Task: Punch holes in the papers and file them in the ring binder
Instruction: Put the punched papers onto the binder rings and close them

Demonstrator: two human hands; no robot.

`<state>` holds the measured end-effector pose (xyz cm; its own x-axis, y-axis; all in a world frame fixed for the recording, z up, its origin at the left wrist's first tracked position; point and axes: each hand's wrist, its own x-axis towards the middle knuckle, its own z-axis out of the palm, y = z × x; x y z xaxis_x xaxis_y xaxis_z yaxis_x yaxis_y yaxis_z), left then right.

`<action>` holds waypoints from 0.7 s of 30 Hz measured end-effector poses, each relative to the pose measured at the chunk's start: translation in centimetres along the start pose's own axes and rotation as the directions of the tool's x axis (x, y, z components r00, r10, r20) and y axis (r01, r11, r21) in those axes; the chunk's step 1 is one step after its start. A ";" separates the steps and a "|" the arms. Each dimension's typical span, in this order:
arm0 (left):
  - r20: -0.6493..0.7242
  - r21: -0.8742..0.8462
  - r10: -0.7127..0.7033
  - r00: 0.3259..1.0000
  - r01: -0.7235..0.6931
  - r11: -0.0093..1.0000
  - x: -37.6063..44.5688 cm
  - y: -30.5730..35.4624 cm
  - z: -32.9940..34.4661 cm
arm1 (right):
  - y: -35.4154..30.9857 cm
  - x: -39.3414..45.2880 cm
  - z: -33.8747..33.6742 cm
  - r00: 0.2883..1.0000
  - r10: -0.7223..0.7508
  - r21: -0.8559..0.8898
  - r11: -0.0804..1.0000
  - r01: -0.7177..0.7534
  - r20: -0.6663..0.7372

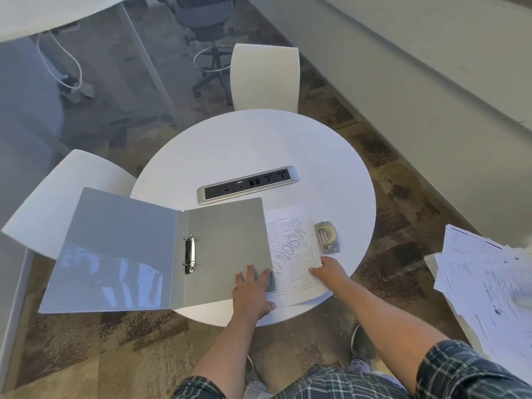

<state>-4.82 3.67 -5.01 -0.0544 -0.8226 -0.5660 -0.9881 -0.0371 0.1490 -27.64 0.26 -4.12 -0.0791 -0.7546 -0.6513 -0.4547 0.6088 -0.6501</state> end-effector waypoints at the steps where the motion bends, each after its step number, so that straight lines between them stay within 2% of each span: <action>1: 0.003 0.004 0.000 1.000 0.000 1.000 -0.1 0.0 -0.1 | 0.0 0.0 0.0 1.000 -0.003 -0.019 1.000 0.003 -0.008; 7: 0.002 -0.017 0.033 0.999 -0.033 0.999 -0.1 -0.1 -0.9 | -0.1 0.1 -1.2 0.997 -0.047 -0.029 0.999 0.046 -0.067; 13: -0.004 -0.045 0.035 0.999 -0.036 0.998 -0.3 -0.5 -1.6 | -0.6 0.6 -2.6 0.976 -0.092 0.000 0.996 0.093 -0.198; 19: 0.024 -0.073 0.059 0.998 -0.057 0.996 -0.8 0.8 -2.3 | 0.2 0.5 -5.1 0.919 -0.098 0.183 0.967 0.179 -0.382; 21: 0.027 -0.067 0.077 0.997 -0.075 0.995 -1.1 1.2 -2.2 | 0.0 0.5 -5.4 0.913 -0.082 0.264 0.944 0.200 -0.398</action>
<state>-5.65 3.23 -2.40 -0.1337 -0.8077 -0.5743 -0.9695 -0.0136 0.2449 -32.49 -1.43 -2.32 -0.3883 -0.8370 -0.3856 -0.2108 0.4880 -0.8470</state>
